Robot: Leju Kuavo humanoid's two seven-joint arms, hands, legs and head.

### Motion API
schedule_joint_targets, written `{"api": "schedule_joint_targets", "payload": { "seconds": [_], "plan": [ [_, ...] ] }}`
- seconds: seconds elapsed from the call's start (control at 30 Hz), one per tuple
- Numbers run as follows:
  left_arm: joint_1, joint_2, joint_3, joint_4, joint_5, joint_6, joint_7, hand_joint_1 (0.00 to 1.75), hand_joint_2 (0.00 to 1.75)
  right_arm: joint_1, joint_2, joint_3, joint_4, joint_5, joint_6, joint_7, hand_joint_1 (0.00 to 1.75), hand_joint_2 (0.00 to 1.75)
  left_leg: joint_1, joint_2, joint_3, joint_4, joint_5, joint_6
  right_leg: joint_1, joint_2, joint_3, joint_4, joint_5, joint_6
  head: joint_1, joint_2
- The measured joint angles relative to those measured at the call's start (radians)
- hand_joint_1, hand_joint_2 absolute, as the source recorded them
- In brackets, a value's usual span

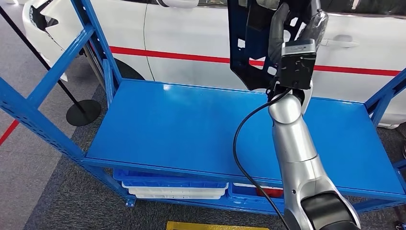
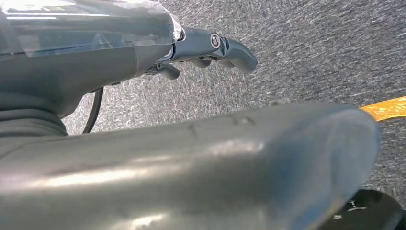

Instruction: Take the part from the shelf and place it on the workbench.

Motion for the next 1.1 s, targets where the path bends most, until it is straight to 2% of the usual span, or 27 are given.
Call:
{"api": "schedule_joint_targets", "payload": {
  "seconds": [0.07, 0.13, 0.2, 0.27, 0.33, 0.4, 0.5, 0.57, 0.77, 0.87, 0.93, 1.03, 1.1],
  "plan": [
    [-0.001, 0.0, 0.0, 0.0, 0.008, 0.004, -0.01, 0.0, 0.0, -0.001, 0.0, -0.003, -0.013, -0.019, 0.005, 0.0, 1.75, 1.75, 0.0, 0.0, 0.0, 0.0, 0.0, 0.0, 0.0, 0.0, 0.0, 0.0, 0.0, 0.0, 0.0, 0.0],
    [-0.001, -0.001, 0.003, 0.0, 0.045, 0.012, -0.053, 0.0, 0.0, -0.003, 0.0, -0.011, -0.027, -0.095, 0.025, 0.002, 1.75, 1.75, 0.0, 0.0, 0.0, 0.0, 0.0, 0.0, 0.0, 0.0, 0.0, 0.0, 0.0, 0.0, 0.0, 0.0],
    [-0.004, -0.003, 0.022, 0.0, 0.127, -0.008, -0.138, 0.0, 0.0, -0.012, -0.002, -0.032, -0.044, -0.241, 0.066, 0.014, 1.75, 1.75, 0.0, 0.0, 0.0, 0.0, 0.0, 0.0, 0.0, 0.0, 0.0, 0.0, 0.0, 0.0, 0.0, 0.0],
    [-0.007, -0.004, 0.07, 0.0, 0.237, -0.094, -0.252, 0.0, 0.0, -0.029, -0.004, -0.068, -0.055, -0.44, 0.127, 0.036, 1.75, 1.75, 0.0, 0.0, 0.0, 0.0, 0.0, 0.0, 0.0, 0.0, 0.0, 0.0, 0.0, 0.0, 0.0, 0.0],
    [-0.008, -0.003, 0.124, 0.0, 0.304, -0.175, -0.352, 0.0, 0.87, -0.041, -0.005, -0.114, -0.054, -0.639, 0.199, 0.058, 1.75, 1.75, 0.0, 0.0, 0.0, 0.0, 0.0, 0.0, 0.0, 0.0, 0.001, 0.0, 0.0, 0.0, 0.0, 0.0],
    [-0.006, -0.003, 0.155, 0.0, 0.319, -0.209, -0.397, 0.0, 1.75, -0.043, -0.003, -0.16, -0.045, -0.78, 0.264, 0.079, 1.75, 1.75, 0.0, -0.001, 0.0, 0.0, 0.0, 0.0, 0.0, -0.001, 0.001, 0.0, 0.0, 0.0, 0.0, 0.0],
    [-0.001, -0.001, 0.179, 0.0, 0.317, -0.239, -0.41, 0.0, 1.75, -0.039, 0.004, -0.212, -0.024, -0.909, 0.334, 0.101, 1.75, 1.75, 0.0, -0.001, 0.0, 0.0, 0.0, 0.0, 0.0, 0.0, 0.001, 0.0, 0.0, 0.0, 0.0, 0.0],
    [0.0, -0.001, 0.184, 0.0, 0.31, -0.24, -0.394, 0.0, 1.75, -0.033, 0.011, -0.231, -0.017, -0.949, 0.359, 0.109, 1.75, 1.75, 0.0, -0.001, 0.0, 0.0, 0.0, 0.0, 0.0, -0.001, 0.0, 0.0, 0.0, 0.0, 0.0, 0.0],
    [-0.001, -0.002, 0.203, 0.0, 0.302, -0.198, -0.224, 0.0, 1.75, -0.025, 0.028, -0.239, -0.015, -0.984, 0.383, 0.116, 1.75, 1.75, 0.0, -0.001, 0.0, 0.0, 0.0, 0.0, 0.0, -0.001, 0.0, 0.0, 0.0, 0.0, 0.0, 0.0],
    [-0.003, -0.002, 0.202, 0.0, 0.282, -0.163, -0.171, 0.0, 1.75, -0.021, 0.035, -0.239, -0.015, -0.987, 0.388, 0.101, 1.75, 1.75, -0.005, -0.001, 0.0, 0.002, -0.004, 0.002, -0.001, -0.001, 0.001, -0.002, 0.0, 0.001, 0.0, 0.0],
    [-0.003, -0.002, 0.202, 0.0, 0.278, -0.153, -0.144, 0.0, 1.75, -0.018, 0.038, -0.239, -0.015, -0.987, 0.393, 0.093, 1.75, 1.75, -0.008, -0.001, 0.0, 0.004, -0.007, 0.005, -0.003, 0.0, 0.002, -0.003, -0.001, 0.004, 0.0, 0.0],
    [-0.003, -0.002, 0.202, 0.0, 0.272, -0.151, -0.12, 0.0, 1.75, -0.016, 0.038, -0.239, -0.015, -0.987, 0.404, 0.082, 1.75, 1.75, -0.012, 0.0, 0.0, 0.006, -0.009, 0.013, -0.006, 0.001, 0.006, -0.008, 0.0, 0.013, 0.0, 0.0],
    [-0.004, -0.003, 0.202, 0.0, 0.269, -0.151, -0.111, 0.0, 1.75, -0.016, 0.037, -0.239, -0.015, -0.987, 0.412, 0.075, 1.75, 1.75, -0.008, 0.003, 0.007, -0.004, -0.004, 0.021, -0.008, 0.001, 0.005, 0.004, -0.013, 0.016, 0.0, 0.0]
  ]
}}
